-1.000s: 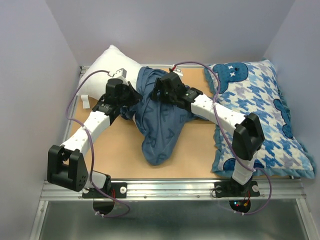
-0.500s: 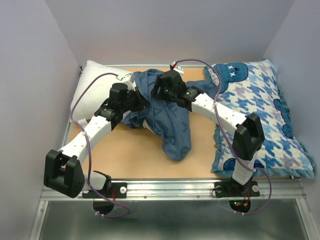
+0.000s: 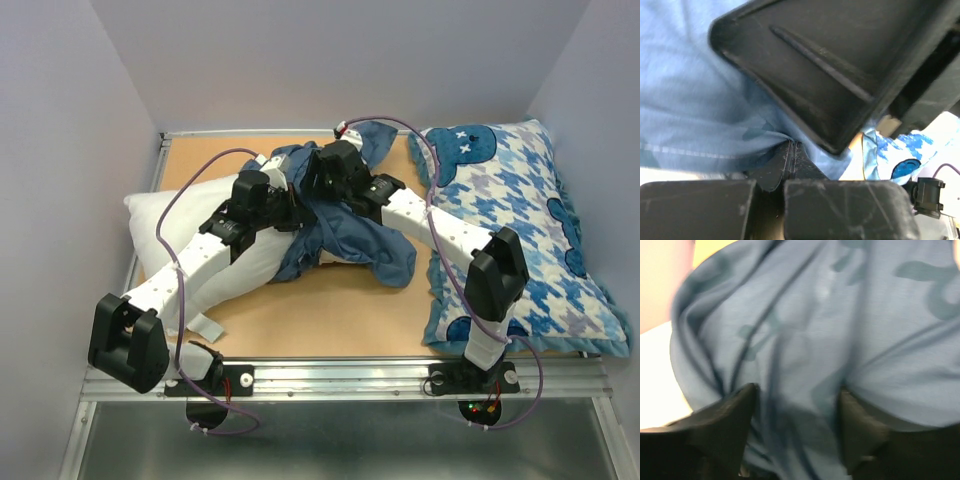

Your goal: Remove the pillowcase from the pillow

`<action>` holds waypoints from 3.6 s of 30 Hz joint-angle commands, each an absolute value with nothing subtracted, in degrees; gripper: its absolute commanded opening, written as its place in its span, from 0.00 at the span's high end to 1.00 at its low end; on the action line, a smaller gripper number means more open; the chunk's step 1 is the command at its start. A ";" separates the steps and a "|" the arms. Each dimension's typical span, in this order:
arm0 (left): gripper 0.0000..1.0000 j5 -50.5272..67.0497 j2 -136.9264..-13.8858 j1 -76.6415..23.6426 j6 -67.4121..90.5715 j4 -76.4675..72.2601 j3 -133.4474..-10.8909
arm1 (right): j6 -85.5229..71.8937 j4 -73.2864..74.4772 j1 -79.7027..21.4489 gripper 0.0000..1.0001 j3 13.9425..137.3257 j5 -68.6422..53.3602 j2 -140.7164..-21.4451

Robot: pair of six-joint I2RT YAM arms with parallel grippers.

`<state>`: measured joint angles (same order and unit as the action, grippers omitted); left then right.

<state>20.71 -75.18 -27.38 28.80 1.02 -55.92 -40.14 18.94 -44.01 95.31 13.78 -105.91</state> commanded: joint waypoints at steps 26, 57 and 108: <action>0.08 -32.97 -57.90 -28.30 56.15 31.04 -55.11 | -36.65 20.65 -43.68 0.99 89.91 24.08 -100.99; 1.00 -11.87 -65.13 10.63 40.61 15.55 -61.17 | -33.05 25.92 -15.39 0.99 86.31 9.06 -89.30; 1.00 -0.70 -73.30 24.52 36.47 15.03 -71.63 | -40.52 37.79 22.15 0.99 112.32 -23.82 -84.90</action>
<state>16.34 -72.34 18.87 39.90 21.91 -67.99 -41.01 46.59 13.91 104.57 -33.89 -87.96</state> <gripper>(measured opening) 0.045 0.012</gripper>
